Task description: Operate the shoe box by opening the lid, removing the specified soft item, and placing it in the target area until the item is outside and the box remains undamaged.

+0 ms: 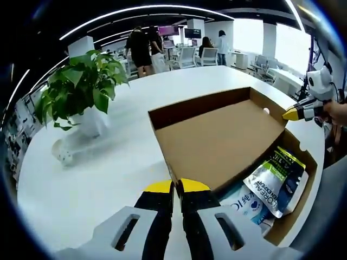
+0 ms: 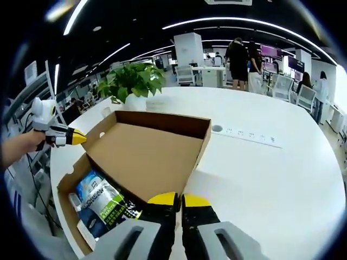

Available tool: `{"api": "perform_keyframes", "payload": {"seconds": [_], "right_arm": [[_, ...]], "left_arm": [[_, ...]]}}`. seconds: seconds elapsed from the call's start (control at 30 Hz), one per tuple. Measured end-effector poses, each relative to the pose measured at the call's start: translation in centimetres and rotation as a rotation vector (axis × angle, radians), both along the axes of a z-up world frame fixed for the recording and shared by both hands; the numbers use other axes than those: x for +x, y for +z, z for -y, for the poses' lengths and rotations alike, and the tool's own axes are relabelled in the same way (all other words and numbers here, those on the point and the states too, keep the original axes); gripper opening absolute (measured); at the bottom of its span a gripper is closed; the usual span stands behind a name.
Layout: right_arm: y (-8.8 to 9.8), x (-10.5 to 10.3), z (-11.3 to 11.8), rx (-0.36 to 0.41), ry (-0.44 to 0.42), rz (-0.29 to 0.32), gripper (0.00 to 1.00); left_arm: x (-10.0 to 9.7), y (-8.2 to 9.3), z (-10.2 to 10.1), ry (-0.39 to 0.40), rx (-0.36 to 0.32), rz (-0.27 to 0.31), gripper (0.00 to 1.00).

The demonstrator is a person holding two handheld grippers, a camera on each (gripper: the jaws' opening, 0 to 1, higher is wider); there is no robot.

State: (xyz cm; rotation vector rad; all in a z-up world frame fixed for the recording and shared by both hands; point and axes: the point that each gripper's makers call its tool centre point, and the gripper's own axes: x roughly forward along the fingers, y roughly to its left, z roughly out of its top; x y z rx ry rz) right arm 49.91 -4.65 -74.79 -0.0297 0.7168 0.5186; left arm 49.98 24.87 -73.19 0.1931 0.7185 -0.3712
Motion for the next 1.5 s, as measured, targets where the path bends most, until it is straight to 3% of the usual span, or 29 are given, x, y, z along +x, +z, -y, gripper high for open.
{"api": "perform_keyframes", "payload": {"seconds": [0.67,0.93,1.5], "right_arm": [[-0.8,0.7,0.0,-0.008,-0.005,-0.01,0.0],[-1.1,0.9,0.0,-0.016,0.004,-0.008,0.0],[-0.9,0.7,-0.1,-0.009,0.015,0.007,0.0]], "left_arm": [[1.3,-1.5,0.0,-0.014,0.037,-0.04,0.03],[1.7,-1.7,-0.1,0.006,0.02,-0.055,0.03],[1.1,-1.6,-0.1,0.011,0.046,-0.047,0.04]]}}
